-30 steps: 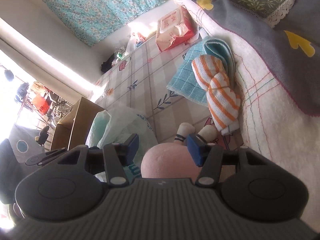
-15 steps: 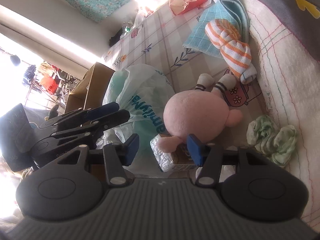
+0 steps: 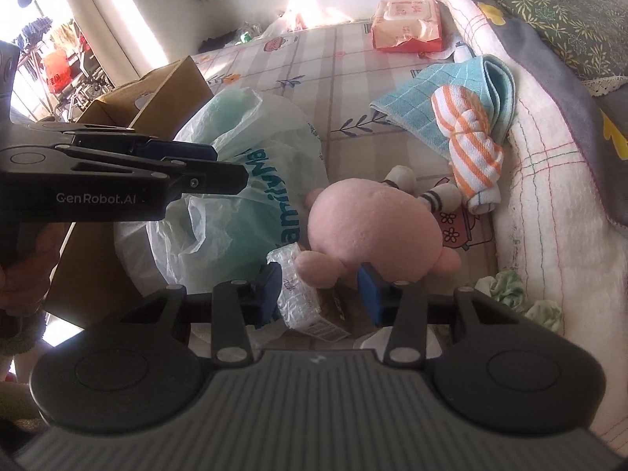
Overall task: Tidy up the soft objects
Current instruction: 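Lift the pink plush pig with the right gripper off the mattress, then carry the plush pig into the cardboard box and open the right gripper, then move the right tool back out of the box toward the blue towel, then close the right gripper on the edge of the blue checked towel, then lift the blue towel with the right gripper off the mattress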
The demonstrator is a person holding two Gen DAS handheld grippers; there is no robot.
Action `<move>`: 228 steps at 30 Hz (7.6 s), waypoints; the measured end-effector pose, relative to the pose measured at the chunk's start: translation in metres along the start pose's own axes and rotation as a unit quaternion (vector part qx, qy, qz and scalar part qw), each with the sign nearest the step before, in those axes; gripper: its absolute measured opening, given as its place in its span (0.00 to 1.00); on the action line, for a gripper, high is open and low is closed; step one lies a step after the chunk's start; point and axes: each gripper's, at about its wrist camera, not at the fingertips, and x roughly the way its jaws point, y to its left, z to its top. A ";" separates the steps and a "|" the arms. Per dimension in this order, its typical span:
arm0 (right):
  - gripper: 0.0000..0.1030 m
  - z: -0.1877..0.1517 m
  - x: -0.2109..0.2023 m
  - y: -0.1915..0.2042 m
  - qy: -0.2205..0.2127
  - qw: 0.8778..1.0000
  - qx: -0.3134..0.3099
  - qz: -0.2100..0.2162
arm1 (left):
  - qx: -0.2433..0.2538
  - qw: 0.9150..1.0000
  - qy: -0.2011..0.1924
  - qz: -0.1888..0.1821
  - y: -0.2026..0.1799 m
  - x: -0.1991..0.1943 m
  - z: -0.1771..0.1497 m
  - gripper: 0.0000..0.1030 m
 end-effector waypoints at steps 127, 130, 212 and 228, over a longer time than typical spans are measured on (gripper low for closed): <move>0.45 0.118 0.047 0.199 -0.050 0.981 0.036 0.185 | -0.198 0.955 -0.160 0.152 0.175 -0.210 -0.138 0.78; 0.46 0.114 0.018 0.149 -0.108 0.983 0.052 0.139 | -0.173 0.963 -0.156 0.140 0.161 -0.196 -0.117 0.78; 0.06 0.111 0.094 -0.138 -0.071 0.960 0.269 0.016 | -0.242 0.958 0.120 -0.095 0.078 0.124 0.109 0.55; 0.10 0.111 0.105 -0.120 -0.045 0.982 0.184 0.007 | -0.354 0.912 0.198 -0.071 0.082 0.203 0.120 0.59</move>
